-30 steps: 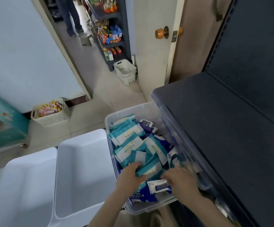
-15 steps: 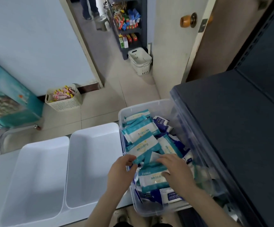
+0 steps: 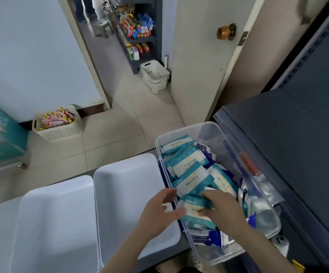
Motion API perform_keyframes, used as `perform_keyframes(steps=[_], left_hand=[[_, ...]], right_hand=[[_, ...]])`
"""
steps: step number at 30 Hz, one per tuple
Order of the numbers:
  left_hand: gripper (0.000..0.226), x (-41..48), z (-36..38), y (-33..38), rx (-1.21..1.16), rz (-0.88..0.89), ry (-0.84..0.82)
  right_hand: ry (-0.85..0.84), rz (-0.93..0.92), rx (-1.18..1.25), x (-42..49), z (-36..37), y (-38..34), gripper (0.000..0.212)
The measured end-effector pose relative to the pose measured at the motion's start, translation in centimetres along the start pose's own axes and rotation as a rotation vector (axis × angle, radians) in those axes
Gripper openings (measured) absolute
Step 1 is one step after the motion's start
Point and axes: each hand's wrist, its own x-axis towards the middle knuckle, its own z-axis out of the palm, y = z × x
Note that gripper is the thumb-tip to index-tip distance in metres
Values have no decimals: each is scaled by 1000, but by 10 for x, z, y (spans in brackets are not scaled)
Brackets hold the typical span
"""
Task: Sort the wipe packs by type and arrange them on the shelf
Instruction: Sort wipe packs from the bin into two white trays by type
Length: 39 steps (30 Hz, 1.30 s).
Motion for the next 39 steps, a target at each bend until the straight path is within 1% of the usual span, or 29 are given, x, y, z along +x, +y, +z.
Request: perform_keyframes(steps=[1,2,3,5,7,10,13,15,17,18,20,21,22,24,25,26,27,29,31,34,36,38,39], left_hand=[[48,1,0,2,-49,1,-48],[45,0,0,5,-112,-3,-74],[36,0,-1,7,-164,-9,-81],[19,0,-4,9,-218,-10,-49],[11,0,-8,6,-268,-24,7],[10,-1,-12,0,-379,-102,108],[9,-3,-11,-4,-433,-157,134],[8,-4,-7,-5,-455,-178,158],[6,-4,-5,-4,-481,-205,243],[6,-3,-6,-5,-494,-226,298],[8,0,-9,-6,-531,-264,395],[9,1,-12,-6,-549,-276,430],[9,1,-15,-7,-560,-282,456],[9,0,-20,-7,-568,-279,491],[8,0,-22,-7,-573,-275,504],[8,0,-22,-7,-577,-271,515],[7,-1,-22,-6,-579,-270,527],[7,0,-22,-6,-584,-272,551],[7,0,-20,-5,-583,-280,580],[8,-1,-19,-8,-580,-301,624],[9,-2,-20,-12,-566,-320,651],[12,-2,-21,-19,-554,-341,677],[14,-2,-22,-22,-551,-348,678]], right_hand=[[9,-3,53,-1,2,-12,38],[20,2,112,-2,4,-23,38],[34,15,167,-4,7,-34,36],[64,82,252,-5,13,-48,32],[72,145,303,-6,15,-55,33],[37,173,306,-4,17,-55,35],[-11,166,328,1,22,-50,26],[-17,167,363,6,23,-41,23],[65,209,404,13,20,-24,20],[118,228,378,16,17,-12,19],[188,245,243,21,10,11,21],[200,200,142,24,9,21,25],[170,101,33,27,9,28,32],[55,-243,-182,31,14,38,53],[-31,-410,-288,31,21,40,55],[-109,-536,-388,31,26,40,52],[-158,-630,-479,29,29,39,42],[-177,-728,-605,30,35,40,21],[-200,-735,-679,35,37,41,15],[-280,-650,-699,44,29,36,25],[-371,-544,-628,46,19,31,33],[-343,-505,-513,56,4,29,26],[-302,-470,-454,61,-5,25,24]])
